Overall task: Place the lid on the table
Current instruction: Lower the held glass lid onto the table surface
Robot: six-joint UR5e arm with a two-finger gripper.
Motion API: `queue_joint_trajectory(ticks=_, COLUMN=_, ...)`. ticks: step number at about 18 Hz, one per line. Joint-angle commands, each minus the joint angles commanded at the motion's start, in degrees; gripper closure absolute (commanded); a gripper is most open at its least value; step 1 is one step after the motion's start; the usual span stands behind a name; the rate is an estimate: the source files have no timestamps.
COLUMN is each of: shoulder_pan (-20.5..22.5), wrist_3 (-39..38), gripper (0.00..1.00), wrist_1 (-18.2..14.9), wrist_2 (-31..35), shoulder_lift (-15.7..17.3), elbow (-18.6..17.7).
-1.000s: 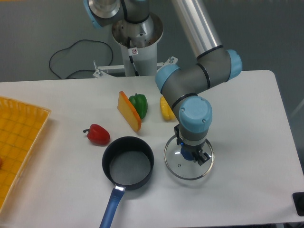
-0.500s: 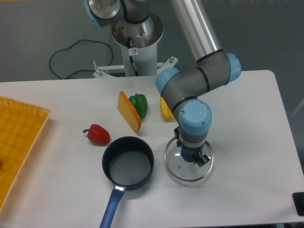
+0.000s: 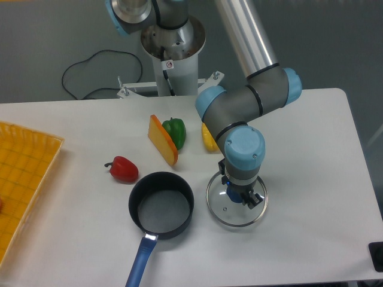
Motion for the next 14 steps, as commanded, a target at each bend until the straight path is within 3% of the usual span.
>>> queue_joint_trajectory(ticks=14, shoulder_pan=0.0, wrist_3=-0.09, gripper=0.42, wrist_1=0.53, wrist_2=0.0, shoulder_lift=-0.44, elbow=-0.44)
